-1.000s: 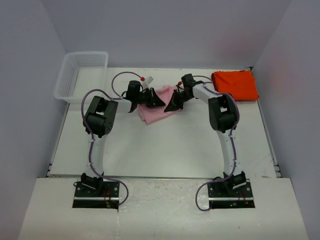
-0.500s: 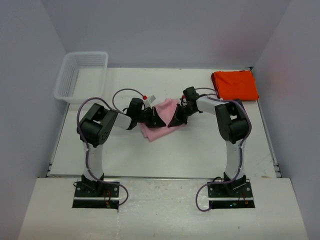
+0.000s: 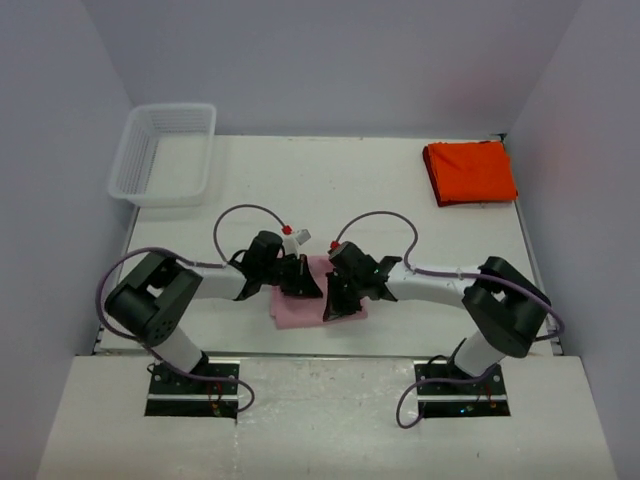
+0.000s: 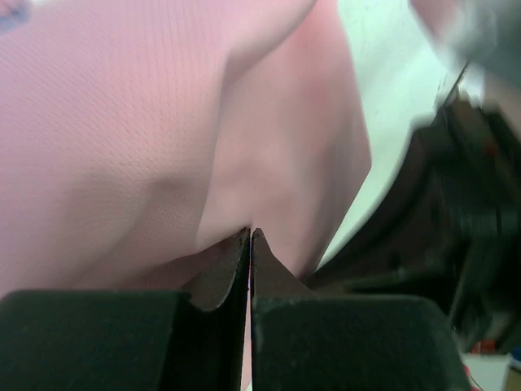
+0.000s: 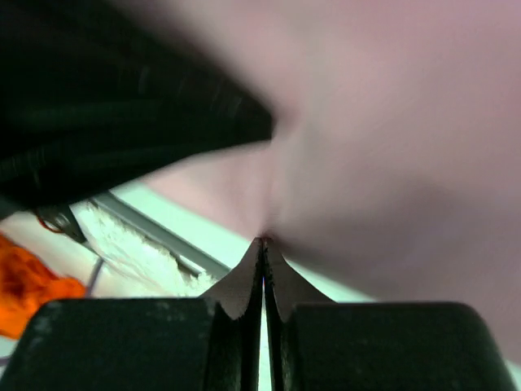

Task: Fold and stack the t-shirts
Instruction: Fold the long partially folded tshirt into a neat square

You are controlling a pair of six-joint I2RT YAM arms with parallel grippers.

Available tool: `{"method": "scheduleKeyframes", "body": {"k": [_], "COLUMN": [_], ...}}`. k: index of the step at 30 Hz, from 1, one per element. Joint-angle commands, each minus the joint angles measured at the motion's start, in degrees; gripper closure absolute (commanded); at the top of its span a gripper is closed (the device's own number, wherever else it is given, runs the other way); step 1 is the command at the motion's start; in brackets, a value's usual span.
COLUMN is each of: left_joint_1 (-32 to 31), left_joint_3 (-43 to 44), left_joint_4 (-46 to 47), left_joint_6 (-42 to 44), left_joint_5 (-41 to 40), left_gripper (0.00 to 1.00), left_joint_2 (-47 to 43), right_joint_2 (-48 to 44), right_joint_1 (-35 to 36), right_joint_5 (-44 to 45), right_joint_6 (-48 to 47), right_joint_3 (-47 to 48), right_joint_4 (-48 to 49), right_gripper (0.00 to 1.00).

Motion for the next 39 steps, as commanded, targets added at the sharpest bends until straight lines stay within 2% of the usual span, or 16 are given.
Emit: {"method": "scheduleKeyframes", "body": {"k": [1,4,9,13,22,39], "left_joint_1": [0.18,0.18,0.09,0.09,0.09,0.09], "left_joint_3": [0.79,2.72,6.32,8.88,8.18,8.61], "left_joint_4": [-7.13,-13.54,-19.35,-26.47,-29.65,-31.84], "left_joint_6": [5.6,6.75,7.27,7.36,7.27,8.33], "left_joint_5": [-5.47,-5.56,-8.28,-14.07,-19.88,-21.46], "left_gripper": [1.0,1.0,1.0,1.0,1.0,1.0], "left_joint_2": [-7.78,-14.1,-21.5,-21.77,-21.68,-20.27], "right_joint_2": [-6.63,-10.84,-15.51,-12.1,-3.58,9.7], "right_joint_1": [7.17,9.73,8.6,4.12,-3.0,-7.92], "right_joint_5": [17.04,23.54,28.3,29.19,24.0,21.36], "right_joint_6": [-1.88,-2.31,-5.03,-10.91,-18.83,-18.84], "right_joint_3": [2.95,7.61,11.22,12.36,14.56,24.4], "right_joint_4": [-6.79,-17.06,-22.27,-21.23,-13.58,-13.14], "right_gripper": [1.0,1.0,1.0,1.0,1.0,1.0]}}
